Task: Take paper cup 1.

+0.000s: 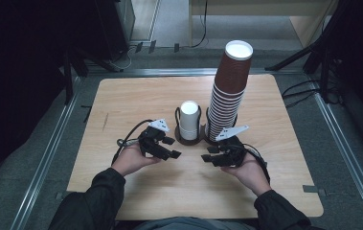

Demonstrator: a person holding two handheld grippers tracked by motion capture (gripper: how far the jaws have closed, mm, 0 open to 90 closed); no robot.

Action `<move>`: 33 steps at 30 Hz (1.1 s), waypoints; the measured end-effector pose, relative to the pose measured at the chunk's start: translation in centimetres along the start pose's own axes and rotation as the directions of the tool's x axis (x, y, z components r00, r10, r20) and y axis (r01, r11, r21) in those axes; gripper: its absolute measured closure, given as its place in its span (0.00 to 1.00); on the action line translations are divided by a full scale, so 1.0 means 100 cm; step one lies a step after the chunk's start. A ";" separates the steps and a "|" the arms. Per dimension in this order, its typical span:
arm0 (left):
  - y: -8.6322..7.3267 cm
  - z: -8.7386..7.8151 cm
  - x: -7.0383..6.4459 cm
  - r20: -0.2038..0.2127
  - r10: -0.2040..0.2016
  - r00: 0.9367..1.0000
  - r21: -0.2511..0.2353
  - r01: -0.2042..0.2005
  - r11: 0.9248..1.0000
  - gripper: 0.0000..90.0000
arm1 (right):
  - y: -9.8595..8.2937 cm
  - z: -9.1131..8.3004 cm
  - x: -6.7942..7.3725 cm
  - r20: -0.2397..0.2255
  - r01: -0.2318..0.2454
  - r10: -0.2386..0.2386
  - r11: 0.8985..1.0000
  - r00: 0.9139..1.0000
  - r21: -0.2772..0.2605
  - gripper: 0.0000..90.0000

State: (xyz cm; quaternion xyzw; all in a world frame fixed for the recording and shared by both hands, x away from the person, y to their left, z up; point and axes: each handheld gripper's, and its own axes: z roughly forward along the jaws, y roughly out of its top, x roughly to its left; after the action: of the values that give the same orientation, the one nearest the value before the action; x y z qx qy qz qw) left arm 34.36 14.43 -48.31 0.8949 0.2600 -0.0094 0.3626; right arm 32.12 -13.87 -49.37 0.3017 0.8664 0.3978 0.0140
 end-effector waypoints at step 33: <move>0.020 -0.031 0.010 -0.036 0.016 0.999 -0.021 -0.017 1.000 0.31 | 0.009 0.015 0.011 0.108 0.002 -0.001 1.000 0.994 -0.007 0.92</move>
State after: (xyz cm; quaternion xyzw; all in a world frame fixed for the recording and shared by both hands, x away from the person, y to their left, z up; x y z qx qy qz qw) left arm 35.63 15.69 -44.89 0.8931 0.2592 0.0127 0.3676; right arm 32.07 -11.77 -49.56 0.3221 0.8631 0.3839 0.0623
